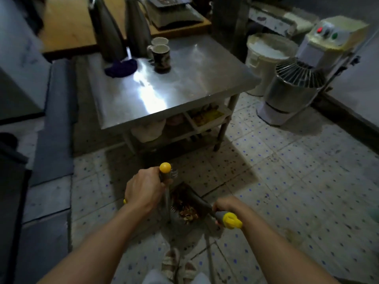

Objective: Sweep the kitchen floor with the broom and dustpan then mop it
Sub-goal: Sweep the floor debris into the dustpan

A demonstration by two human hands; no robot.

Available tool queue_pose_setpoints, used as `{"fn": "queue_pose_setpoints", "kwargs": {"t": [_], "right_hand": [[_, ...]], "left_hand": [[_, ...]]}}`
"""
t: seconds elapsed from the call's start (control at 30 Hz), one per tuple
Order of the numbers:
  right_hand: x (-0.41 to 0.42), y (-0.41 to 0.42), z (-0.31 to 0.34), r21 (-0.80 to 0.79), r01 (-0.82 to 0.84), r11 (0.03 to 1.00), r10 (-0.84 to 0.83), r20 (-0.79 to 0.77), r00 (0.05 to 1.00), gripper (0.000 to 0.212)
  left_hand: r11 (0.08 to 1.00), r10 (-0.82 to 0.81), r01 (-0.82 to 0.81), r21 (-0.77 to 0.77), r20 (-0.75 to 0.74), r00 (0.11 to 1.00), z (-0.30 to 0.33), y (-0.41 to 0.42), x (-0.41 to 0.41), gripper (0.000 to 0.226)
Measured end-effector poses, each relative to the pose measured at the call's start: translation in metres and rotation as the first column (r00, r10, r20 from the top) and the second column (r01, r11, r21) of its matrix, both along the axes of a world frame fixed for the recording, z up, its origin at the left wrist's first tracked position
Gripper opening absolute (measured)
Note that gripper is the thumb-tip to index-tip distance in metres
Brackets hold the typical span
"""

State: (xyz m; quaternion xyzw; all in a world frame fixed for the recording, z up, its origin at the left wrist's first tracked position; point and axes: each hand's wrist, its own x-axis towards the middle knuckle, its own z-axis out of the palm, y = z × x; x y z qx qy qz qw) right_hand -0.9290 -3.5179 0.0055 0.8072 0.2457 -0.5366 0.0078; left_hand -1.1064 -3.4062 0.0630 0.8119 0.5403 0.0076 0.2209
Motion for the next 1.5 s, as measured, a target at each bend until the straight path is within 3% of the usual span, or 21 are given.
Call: {"fn": "queue_pose_setpoints", "kwargs": {"t": [0.1,0.3,0.47,0.7,0.87,1.07,1.2,1.27,1.5], "right_hand": [[-0.020,0.015,0.004,-0.006,-0.169,0.986,0.169,0.051,0.984,0.038],[-0.066,0.047,0.001,0.065,-0.151,0.986,0.154,-0.054,0.987,0.043],[-0.112,0.074,0.007,0.070,-0.273,0.959,0.278,-0.078,0.957,0.042],[-0.179,0.110,0.008,0.054,-0.579,0.814,0.576,0.055,0.815,0.040],[-0.228,0.135,0.013,0.041,-0.529,0.848,0.526,0.061,0.848,0.043],[-0.277,0.181,0.001,0.073,-0.428,0.901,0.432,-0.035,0.901,0.043],[-0.305,0.216,0.007,0.080,-0.574,0.815,0.575,0.019,0.818,0.040],[-0.319,0.234,0.015,0.120,-0.541,0.833,0.540,0.039,0.841,0.040],[-0.343,0.305,0.015,0.127,-0.632,0.764,0.622,0.114,0.775,0.042]], "left_hand": [[0.994,0.106,-0.106,0.001,-0.033,0.994,0.004,0.000,-0.027,0.024],[0.960,0.281,-0.281,0.009,-0.062,0.958,0.013,0.001,-0.084,0.021],[0.927,0.375,-0.374,0.027,-0.065,0.925,0.016,0.007,-0.133,0.023],[0.900,0.436,-0.434,0.042,-0.085,0.896,0.013,0.028,-0.194,0.025],[0.879,0.476,-0.474,0.042,-0.117,0.872,0.013,0.054,-0.241,0.028],[0.864,0.504,-0.500,0.065,-0.125,0.855,0.013,0.094,-0.296,0.032],[0.845,0.535,-0.530,0.071,-0.115,0.837,0.017,0.124,-0.325,0.033],[0.835,0.550,-0.544,0.079,-0.095,0.830,0.017,0.140,-0.338,0.034],[0.795,0.602,-0.598,0.104,-0.009,0.798,0.020,0.198,-0.367,0.032]]}}
